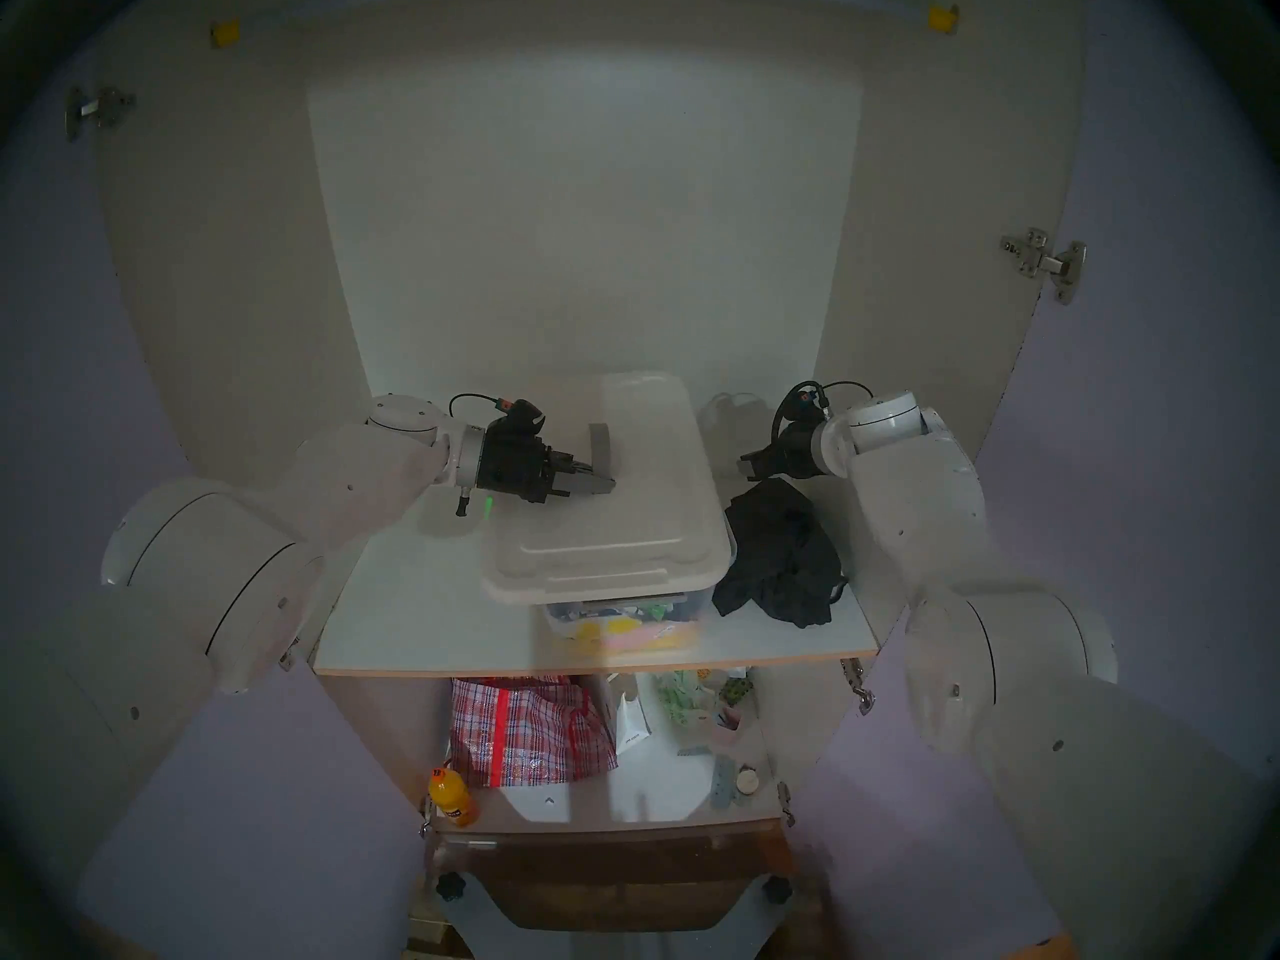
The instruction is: Take clothing out of the storage bin and put the lid back on the bin
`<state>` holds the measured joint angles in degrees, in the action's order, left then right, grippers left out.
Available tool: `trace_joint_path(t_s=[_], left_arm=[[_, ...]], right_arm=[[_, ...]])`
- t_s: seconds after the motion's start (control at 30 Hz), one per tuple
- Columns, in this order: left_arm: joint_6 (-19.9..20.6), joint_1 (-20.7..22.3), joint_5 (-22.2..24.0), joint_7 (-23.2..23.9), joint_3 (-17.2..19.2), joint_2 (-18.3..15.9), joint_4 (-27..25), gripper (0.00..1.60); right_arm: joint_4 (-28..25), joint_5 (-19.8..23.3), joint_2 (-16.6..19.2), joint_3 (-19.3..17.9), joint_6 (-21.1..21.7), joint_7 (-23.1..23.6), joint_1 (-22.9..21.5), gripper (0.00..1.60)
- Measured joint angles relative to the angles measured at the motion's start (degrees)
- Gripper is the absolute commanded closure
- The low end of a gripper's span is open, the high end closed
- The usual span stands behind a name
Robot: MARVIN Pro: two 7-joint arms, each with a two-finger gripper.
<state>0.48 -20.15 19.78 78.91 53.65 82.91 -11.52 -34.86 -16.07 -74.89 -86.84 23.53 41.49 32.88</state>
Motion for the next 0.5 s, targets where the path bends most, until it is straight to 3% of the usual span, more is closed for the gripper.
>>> trace_joint_path(t_s=[0.2, 0.5], left_arm=[[0.13, 0.61, -1.12, -3.12, -0.29, 1.13, 0.78, 1.6], [-1.58, 0.18, -2.63, -16.43, -0.93, 2.43, 1.4, 1.6]], right_arm=[[0.04, -0.02, -0.01, -0.01, 0.0, 0.0, 0.0, 0.0], [0.08, -0.04, -0.03, -0.01, 0.0, -0.01, 0.0, 0.0]])
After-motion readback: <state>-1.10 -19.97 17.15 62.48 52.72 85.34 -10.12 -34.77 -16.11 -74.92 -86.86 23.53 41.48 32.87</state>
